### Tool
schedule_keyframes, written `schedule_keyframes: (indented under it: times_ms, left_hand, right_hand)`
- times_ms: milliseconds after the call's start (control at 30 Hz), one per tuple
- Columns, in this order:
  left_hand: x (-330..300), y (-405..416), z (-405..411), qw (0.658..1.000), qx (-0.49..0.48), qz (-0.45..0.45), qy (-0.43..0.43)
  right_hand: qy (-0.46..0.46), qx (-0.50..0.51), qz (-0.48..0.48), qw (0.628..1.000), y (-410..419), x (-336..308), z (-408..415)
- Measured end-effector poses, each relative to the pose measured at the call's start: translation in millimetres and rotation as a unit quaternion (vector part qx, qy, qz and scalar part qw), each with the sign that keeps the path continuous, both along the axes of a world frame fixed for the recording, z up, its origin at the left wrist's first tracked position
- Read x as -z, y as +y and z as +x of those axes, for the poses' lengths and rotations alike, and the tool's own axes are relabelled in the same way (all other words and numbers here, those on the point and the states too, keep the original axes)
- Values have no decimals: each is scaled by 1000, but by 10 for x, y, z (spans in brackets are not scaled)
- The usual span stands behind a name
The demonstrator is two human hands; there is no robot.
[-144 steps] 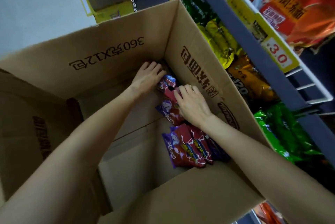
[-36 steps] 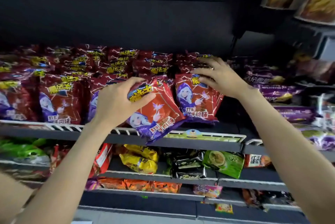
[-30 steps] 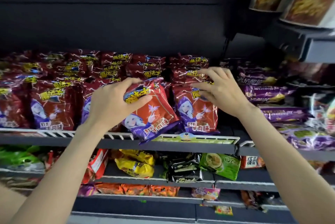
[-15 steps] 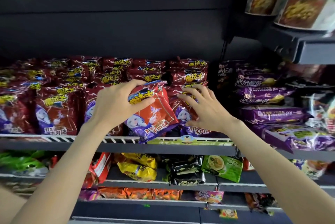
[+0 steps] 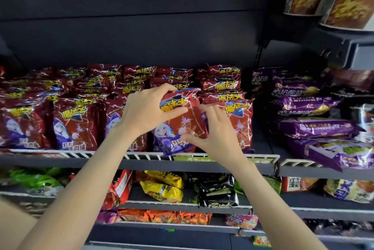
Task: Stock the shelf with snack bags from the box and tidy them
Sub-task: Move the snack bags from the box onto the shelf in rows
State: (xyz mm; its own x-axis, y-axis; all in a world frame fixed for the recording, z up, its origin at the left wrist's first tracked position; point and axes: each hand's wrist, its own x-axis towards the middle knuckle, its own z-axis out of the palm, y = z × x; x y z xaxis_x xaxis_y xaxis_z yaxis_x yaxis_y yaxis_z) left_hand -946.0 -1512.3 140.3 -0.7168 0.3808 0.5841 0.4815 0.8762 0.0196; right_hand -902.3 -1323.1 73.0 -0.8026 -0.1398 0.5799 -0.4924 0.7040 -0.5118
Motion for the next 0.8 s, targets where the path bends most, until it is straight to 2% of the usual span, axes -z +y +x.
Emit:
schedule_keyframes:
  times_ms: [100,167,200,233,300,333,367,433,533,700,800]
  left_hand:
    - [6,-71,20,999,15,-12,-33]
    - [-18,-199,54,988,40,42,-140]
    - [-32,-281,54,971,57,108,-208]
    - [-30,-373,46,942,78,199,-257]
    - [31,-539,3,859,98,405,-299]
    - [103,-615,-16,820,91,473,-308]
    - [205,-664,-17,802,76,500,-318]
    - [450,-685,14,800,50,486,-349]
    - [669,-533,50,791,46,481,-375]
    - [744,-275,-26,852,18,431,-298]
    - [783,-279,66,872,20,407,-272]
  right_hand:
    - [-16,27,-30,999,-223,60,-176]
    - [-16,23,-41,999,-293,91,-245]
    - [-17,18,-43,999,-316,101,-261]
    - [-19,17,-49,999,-327,105,-269]
    - [-46,29,-87,995,-323,85,-290]
    - [-72,36,-121,989,-309,72,-306]
    - [-96,41,-159,982,-289,52,-317]
    - [-124,51,-214,968,-250,32,-349]
    - [-134,56,-241,960,-222,26,-356]
    - [-100,72,-245,962,-123,-8,-192]
    - [-56,109,-272,954,227,-21,0]
